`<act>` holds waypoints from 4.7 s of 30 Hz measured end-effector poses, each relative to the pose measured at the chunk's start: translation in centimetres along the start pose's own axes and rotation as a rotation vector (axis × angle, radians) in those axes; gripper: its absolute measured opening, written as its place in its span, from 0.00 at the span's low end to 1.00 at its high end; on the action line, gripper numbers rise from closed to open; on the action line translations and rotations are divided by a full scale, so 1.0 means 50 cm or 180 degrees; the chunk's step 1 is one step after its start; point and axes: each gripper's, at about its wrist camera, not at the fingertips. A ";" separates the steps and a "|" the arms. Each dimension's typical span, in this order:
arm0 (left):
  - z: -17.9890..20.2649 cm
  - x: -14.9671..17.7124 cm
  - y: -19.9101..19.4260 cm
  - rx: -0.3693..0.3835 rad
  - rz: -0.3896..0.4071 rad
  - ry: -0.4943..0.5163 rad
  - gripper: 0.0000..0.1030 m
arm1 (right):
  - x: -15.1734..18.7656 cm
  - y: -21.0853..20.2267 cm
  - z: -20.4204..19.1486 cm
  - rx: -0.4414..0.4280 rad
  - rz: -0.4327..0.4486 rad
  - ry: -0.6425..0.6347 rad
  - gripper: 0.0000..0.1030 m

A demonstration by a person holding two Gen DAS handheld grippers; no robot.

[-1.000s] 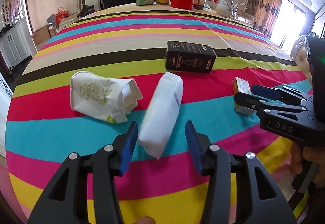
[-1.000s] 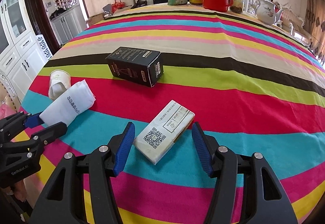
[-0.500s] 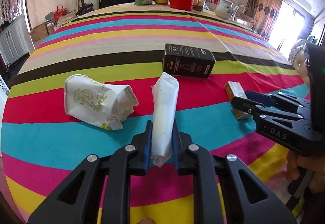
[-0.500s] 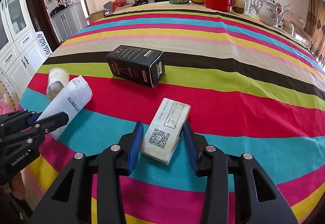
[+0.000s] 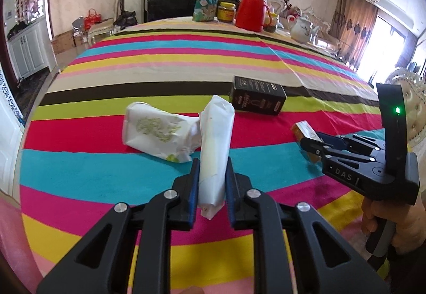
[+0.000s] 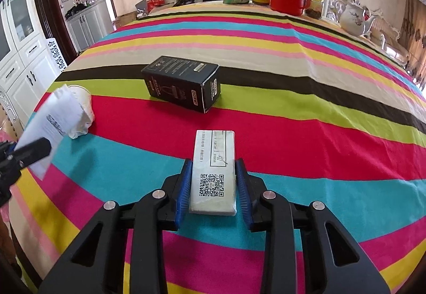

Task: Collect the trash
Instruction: 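Carry the tissue pack and card box over the pink bin with both tools, then open the left tool to drop the tissue pack while the right tool drops the card box, then move both tools back from the bin to the paper cup and black box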

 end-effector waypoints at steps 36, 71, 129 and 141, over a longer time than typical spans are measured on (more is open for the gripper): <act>-0.325 0.247 -0.481 -0.1334 0.0558 -0.0974 0.17 | 0.037 -0.247 -0.446 -0.1041 0.0509 -0.0960 0.30; -0.508 0.410 -0.593 -0.1768 0.0495 -0.1547 0.18 | 0.190 -0.253 -0.850 -0.1754 0.0199 -0.1789 0.31; -0.388 0.264 -0.456 -0.1354 0.0399 -0.1109 0.49 | 0.067 -0.210 -0.602 -0.1287 0.0418 -0.1268 0.54; -0.285 0.158 -0.332 -0.1033 0.0321 -0.0832 0.49 | -0.001 -0.179 -0.416 -0.0957 0.0495 -0.0959 0.54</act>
Point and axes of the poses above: each gripper's, at about its wrist camera, not at the fingertips, and y roughly the way its jaws point, z to its right, x to its underside, and after that the axes turned 12 degrees about y, right-handed
